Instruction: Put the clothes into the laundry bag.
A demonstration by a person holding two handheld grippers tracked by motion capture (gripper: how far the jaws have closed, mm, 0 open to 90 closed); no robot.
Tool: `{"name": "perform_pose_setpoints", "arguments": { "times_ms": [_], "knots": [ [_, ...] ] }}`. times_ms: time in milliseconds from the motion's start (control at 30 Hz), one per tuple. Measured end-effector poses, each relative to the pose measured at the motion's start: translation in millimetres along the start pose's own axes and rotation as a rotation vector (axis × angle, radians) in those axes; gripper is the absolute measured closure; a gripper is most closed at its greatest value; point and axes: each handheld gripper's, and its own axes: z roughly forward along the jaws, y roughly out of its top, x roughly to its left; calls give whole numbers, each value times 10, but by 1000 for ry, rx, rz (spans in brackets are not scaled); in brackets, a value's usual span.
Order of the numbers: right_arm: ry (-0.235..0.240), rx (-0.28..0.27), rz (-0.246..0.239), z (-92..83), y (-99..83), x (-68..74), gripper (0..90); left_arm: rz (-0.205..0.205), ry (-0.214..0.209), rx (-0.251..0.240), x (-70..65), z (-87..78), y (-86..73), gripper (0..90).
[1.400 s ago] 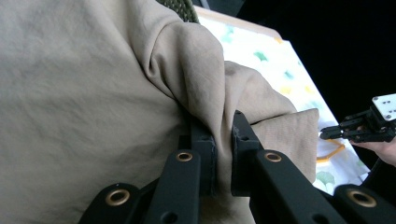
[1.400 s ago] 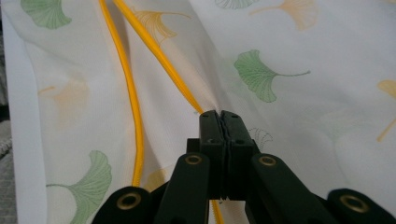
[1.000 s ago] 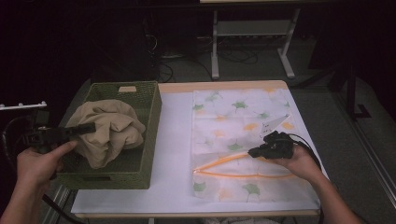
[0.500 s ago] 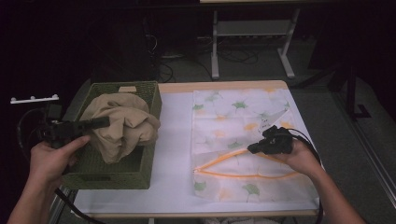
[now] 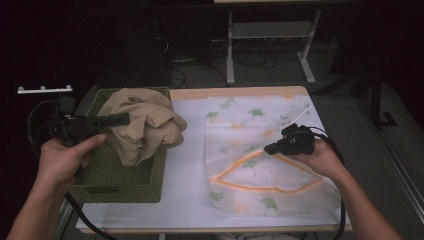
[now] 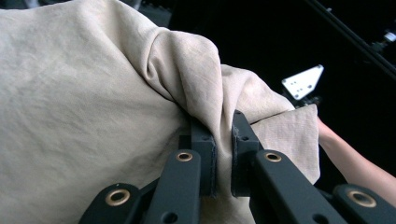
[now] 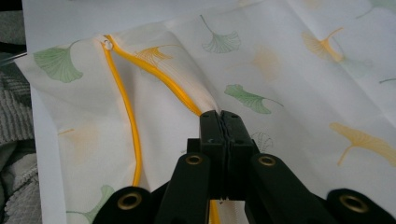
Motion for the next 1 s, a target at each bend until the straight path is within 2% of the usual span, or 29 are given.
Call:
{"name": "perform_pose_setpoints", "arguments": {
  "times_ms": [67,133,200,233,333,467,500,533,633,767,833,867,1000],
  "knots": [
    [-3,0,1,-9,18,-18,885,9,-36,-11,-36,21,32,838],
    [1,3,-1,15,35,-24,885,6,-47,-10,-57,42,53,838],
    [0,7,-3,23,42,-26,885,22,-52,0,-97,79,77,839],
    [4,3,2,33,63,-28,885,28,-69,5,-134,129,88,838],
    [3,1,6,38,78,-40,885,31,-79,10,-160,196,80,838],
    [3,-2,2,55,106,-60,885,31,-93,40,-184,349,18,838],
    [3,0,6,64,127,-66,885,29,-110,54,-196,431,-26,839],
    [3,0,6,64,127,-66,885,29,-110,54,-196,431,-26,839],
    [2,-1,5,70,161,-82,885,27,-131,78,-216,591,-109,838],
    [-2,-5,6,69,183,-91,885,26,-152,91,-235,702,-170,839],
    [-3,-8,5,70,187,-95,885,26,-152,91,-235,702,-170,838],
    [-7,-13,8,71,197,-105,885,30,-181,113,-285,839,-266,839],
    [-10,-9,13,94,208,-111,885,31,-204,130,-327,925,-337,839]
  ]
}}
